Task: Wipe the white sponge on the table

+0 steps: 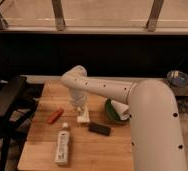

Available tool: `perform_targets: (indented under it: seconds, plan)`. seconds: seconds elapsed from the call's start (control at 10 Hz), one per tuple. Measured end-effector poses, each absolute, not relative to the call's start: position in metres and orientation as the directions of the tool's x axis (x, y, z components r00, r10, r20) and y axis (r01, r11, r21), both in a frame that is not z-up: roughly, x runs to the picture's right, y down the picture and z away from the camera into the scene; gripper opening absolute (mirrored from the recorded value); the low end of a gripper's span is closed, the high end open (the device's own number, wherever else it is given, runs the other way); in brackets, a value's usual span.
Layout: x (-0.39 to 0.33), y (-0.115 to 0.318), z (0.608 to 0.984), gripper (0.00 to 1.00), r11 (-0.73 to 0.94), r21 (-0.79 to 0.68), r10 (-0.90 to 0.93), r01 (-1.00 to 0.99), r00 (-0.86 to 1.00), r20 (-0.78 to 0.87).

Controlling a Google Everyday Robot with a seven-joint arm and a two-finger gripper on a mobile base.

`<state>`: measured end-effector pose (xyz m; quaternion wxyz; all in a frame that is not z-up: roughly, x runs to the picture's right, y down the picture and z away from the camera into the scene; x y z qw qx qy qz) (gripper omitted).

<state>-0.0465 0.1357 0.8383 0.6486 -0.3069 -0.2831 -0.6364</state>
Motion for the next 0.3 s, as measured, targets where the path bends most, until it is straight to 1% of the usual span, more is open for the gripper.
perform_targets:
  seconds: [0.2,0.3]
  plan:
    - [-0.028,0.122,0.846,0.0,0.027,-0.072,-0.65,0.997,0.072,0.756]
    - [-0.021,0.112,0.857,0.0,0.043,-0.085,-0.649,0.995,0.092,0.755]
